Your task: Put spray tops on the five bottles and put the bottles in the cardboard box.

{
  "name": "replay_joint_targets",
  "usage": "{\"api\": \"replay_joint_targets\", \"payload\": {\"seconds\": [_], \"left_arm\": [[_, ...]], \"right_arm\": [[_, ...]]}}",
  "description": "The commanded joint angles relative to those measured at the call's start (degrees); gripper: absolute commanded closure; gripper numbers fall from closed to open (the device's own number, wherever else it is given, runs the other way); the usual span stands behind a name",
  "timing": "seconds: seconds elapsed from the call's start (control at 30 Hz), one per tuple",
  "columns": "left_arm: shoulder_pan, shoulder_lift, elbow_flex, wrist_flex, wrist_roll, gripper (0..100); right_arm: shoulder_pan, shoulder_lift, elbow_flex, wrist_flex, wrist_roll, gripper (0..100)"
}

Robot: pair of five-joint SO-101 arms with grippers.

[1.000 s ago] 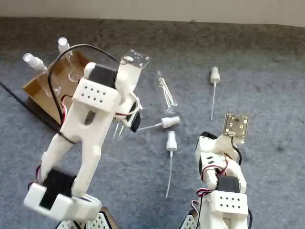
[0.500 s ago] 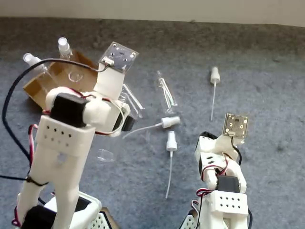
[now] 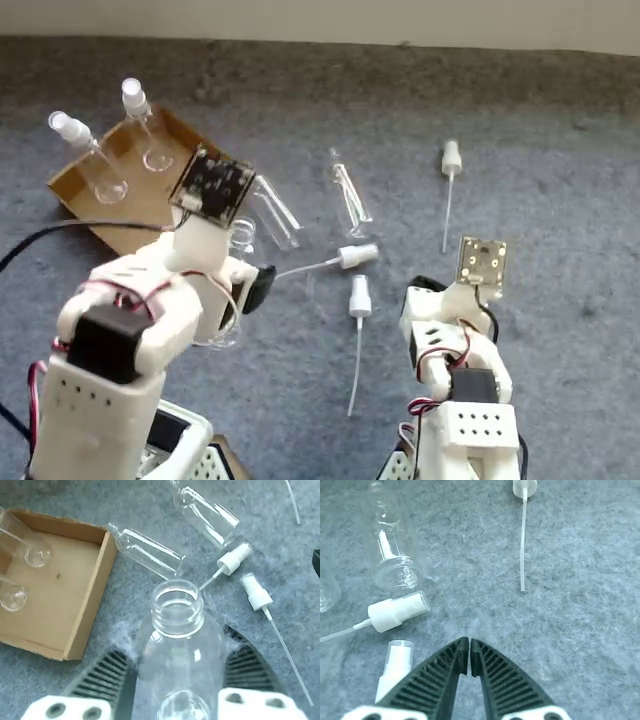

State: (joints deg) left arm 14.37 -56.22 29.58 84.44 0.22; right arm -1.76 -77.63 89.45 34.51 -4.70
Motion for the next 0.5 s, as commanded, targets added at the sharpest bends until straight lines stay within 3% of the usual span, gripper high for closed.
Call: {"api": "replay_joint_targets", "payload": {"seconds": [0.0, 0.17, 0.47], "left_arm": [[0.2, -9.5, 8.1, -9.3, -0.3, 93], [0.4, -13.8, 16.6, -18.9, -0.2, 93], [0.5, -14.5, 27.8, -35.1, 0.1, 93]], "right_arm": [[-0.9, -0.5, -1.1, 1.5, 0.0, 99.3], [-0.9, -0.3, -7.4, 7.1, 6.6, 91.4], [-2.9, 8.3, -21.7, 16.4, 7.6, 89.4]]}}
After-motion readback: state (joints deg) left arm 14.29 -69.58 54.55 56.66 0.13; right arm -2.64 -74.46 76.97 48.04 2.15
